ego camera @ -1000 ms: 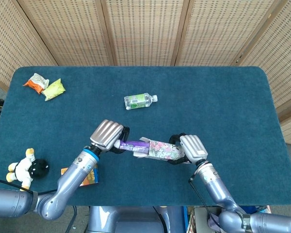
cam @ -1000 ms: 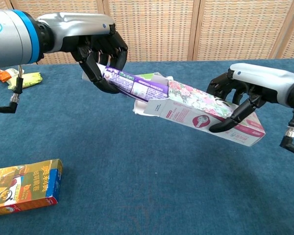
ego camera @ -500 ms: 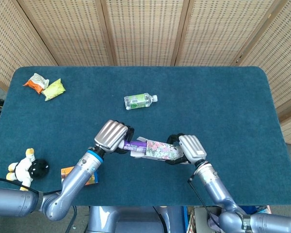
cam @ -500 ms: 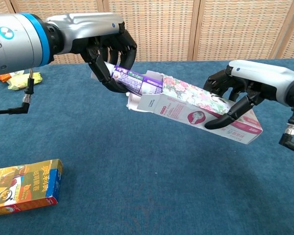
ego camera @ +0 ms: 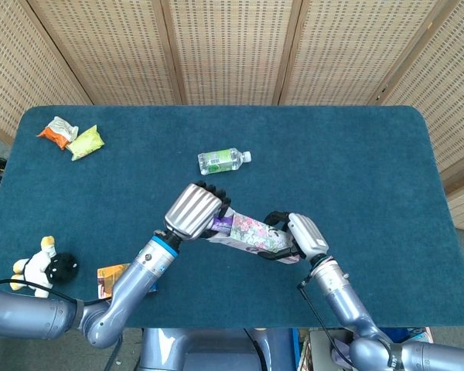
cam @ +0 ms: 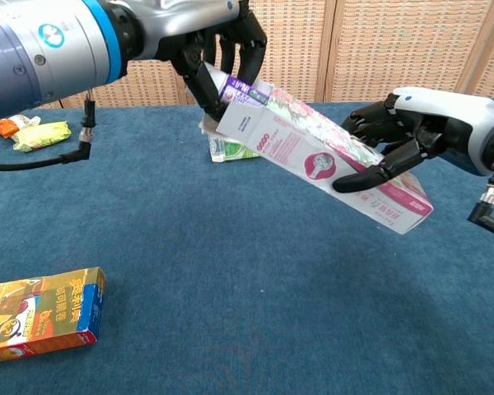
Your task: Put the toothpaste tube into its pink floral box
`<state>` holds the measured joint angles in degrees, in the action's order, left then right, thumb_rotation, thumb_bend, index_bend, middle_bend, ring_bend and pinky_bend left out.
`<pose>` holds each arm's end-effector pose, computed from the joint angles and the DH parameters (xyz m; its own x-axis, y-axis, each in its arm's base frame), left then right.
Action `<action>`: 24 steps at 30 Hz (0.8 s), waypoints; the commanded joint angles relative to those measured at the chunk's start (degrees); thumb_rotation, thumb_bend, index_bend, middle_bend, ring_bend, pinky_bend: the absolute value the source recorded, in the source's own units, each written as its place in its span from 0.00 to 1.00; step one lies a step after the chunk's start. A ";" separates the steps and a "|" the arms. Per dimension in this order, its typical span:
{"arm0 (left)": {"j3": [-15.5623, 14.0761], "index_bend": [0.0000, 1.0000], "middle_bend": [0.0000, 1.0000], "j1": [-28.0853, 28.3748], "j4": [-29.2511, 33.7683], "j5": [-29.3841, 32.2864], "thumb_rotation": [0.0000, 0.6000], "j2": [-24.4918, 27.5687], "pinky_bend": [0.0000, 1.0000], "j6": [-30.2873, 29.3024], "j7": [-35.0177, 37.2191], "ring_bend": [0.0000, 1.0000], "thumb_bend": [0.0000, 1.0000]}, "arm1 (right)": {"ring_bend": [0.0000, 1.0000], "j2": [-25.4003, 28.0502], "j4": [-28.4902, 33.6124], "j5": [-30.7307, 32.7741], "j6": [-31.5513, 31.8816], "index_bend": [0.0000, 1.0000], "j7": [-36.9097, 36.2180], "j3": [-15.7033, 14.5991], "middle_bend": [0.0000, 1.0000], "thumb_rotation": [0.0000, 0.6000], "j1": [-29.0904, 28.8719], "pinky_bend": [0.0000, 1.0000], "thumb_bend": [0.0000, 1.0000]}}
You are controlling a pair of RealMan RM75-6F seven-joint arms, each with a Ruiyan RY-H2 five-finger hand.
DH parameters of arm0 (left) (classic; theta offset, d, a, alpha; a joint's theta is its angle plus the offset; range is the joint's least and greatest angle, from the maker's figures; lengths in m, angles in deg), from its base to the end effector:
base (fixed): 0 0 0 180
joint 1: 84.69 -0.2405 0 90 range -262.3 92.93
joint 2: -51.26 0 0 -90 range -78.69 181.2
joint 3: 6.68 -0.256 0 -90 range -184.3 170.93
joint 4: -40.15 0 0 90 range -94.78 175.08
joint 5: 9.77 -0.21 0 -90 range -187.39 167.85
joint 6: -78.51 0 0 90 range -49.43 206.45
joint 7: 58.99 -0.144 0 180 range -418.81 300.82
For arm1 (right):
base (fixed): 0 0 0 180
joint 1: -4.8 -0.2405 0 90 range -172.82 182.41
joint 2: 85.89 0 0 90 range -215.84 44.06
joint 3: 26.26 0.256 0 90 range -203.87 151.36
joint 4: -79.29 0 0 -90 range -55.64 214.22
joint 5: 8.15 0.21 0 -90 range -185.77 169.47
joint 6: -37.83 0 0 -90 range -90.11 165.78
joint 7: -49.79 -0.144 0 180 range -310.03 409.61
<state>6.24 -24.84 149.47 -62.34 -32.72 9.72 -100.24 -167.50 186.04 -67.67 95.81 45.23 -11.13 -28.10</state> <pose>0.0070 0.3169 0.0241 0.4694 0.0416 0.8820 0.7275 -0.5843 -0.3596 -0.1279 -0.2945 0.0227 -0.2558 -0.4214 0.8700 -0.9445 -0.0830 -0.3179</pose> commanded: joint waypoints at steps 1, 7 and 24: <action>1.04 0.67 0.40 1.06 0.54 -0.48 1.00 -0.23 0.36 -0.63 -2.06 0.35 0.23 | 0.37 0.75 1.43 -0.06 -0.76 0.57 -3.91 1.34 0.49 1.00 0.73 0.48 0.00; 1.87 0.45 0.21 2.03 2.50 -0.13 1.00 -0.11 0.23 -1.63 -5.51 0.17 0.23 | 0.37 2.14 2.57 -0.74 -1.07 0.58 -9.55 2.63 0.50 1.00 1.93 0.48 0.00; 3.17 0.32 0.10 0.55 6.77 -0.21 1.00 5.19 0.15 -1.29 -3.61 0.09 0.23 | 0.37 3.18 0.45 -7.15 -0.18 0.58 -32.84 4.98 0.50 1.00 7.58 0.48 0.00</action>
<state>9.41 -24.16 155.93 -62.88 -28.07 8.07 -103.79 -163.98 187.28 -74.03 95.62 13.26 -5.94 -20.99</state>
